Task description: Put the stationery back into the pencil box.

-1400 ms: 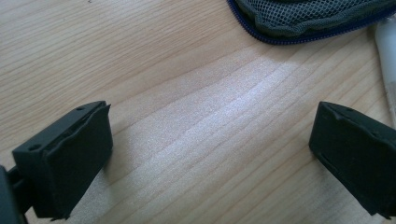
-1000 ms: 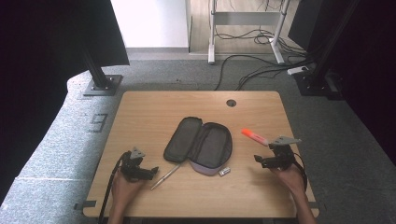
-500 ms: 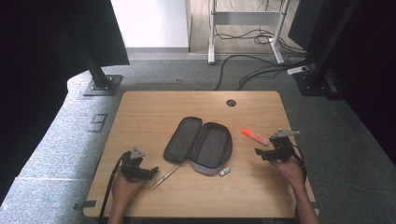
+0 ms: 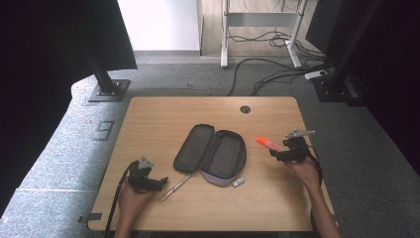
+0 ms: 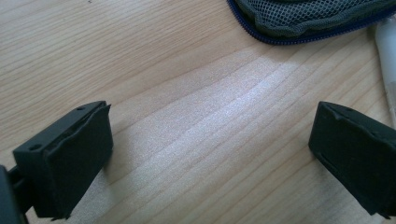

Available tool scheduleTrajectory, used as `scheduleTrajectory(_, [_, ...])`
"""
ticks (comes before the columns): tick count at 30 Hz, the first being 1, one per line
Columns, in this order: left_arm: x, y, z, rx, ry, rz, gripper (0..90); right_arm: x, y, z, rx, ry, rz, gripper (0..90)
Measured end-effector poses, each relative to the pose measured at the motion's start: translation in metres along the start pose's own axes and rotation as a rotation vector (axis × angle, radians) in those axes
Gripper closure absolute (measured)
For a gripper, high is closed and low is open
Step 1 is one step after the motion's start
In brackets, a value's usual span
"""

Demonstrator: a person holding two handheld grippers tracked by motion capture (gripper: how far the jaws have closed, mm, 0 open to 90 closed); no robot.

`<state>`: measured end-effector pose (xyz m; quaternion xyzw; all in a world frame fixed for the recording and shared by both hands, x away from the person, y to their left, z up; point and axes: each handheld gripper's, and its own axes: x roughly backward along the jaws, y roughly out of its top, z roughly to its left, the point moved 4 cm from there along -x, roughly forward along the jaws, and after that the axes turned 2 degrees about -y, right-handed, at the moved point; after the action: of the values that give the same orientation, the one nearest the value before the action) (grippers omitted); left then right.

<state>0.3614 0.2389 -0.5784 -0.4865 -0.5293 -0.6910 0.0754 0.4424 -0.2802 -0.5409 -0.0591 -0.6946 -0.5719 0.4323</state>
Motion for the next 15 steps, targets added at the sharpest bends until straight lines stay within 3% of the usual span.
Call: scheduleTrajectory(15, [0.000, 0.000, 0.000, -0.002, -0.001, -0.002, 0.1, -0.019, 0.009, -0.014, 0.020, -0.002, 0.051, 36.5])
